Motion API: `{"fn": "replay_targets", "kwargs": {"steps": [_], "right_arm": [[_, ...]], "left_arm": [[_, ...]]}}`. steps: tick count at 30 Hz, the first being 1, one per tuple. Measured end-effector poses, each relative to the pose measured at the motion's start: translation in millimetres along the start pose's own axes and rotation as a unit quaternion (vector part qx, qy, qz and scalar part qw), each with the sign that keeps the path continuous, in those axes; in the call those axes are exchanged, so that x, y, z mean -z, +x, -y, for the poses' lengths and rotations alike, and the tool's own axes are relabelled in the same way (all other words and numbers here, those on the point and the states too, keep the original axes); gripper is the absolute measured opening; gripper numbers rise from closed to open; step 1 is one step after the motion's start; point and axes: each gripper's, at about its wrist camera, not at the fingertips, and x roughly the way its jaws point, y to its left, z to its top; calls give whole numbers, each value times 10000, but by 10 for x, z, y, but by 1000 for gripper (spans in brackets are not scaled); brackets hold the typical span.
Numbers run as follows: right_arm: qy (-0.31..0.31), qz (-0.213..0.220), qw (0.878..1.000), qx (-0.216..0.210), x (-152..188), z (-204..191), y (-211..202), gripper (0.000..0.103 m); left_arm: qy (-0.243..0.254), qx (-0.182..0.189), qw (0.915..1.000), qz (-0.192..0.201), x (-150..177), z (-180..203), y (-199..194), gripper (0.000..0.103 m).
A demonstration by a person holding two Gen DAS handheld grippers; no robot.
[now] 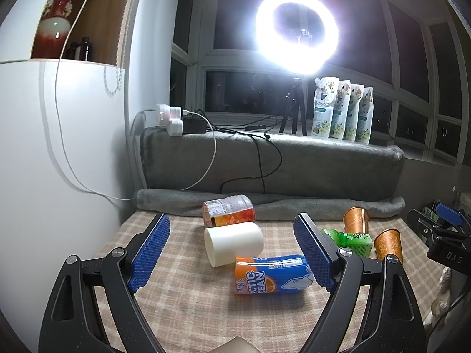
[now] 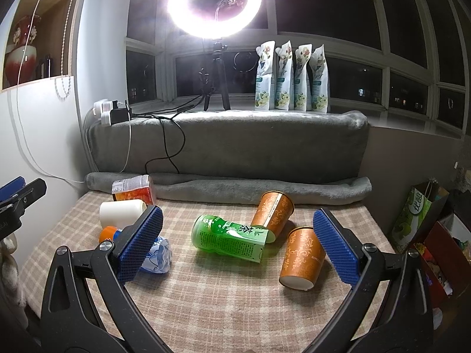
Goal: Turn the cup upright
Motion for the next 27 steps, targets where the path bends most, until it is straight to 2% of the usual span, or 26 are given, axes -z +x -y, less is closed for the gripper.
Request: {"fn": "replay_targets", "kwargs": {"steps": [7,16,22,27], "right_arm": [[-222,-106,9995,-203,-18,-72,123,103],[-757,-317,9939,-733,-96,-273,361,103],[-1385,-569,9811,-1224,-172,-506,616,103],[-2031,-756,9635,-1571,-196,-769,841,103]], "left_arm": [[-5,-9,10000,-39,14,0,32,86],[-70,-104,9998,-172,90,-109,115,86],[-129,-202,9991,-360,160,-271,189,86],[-233,-242,9978,-565,226,-406,244,86]]}}
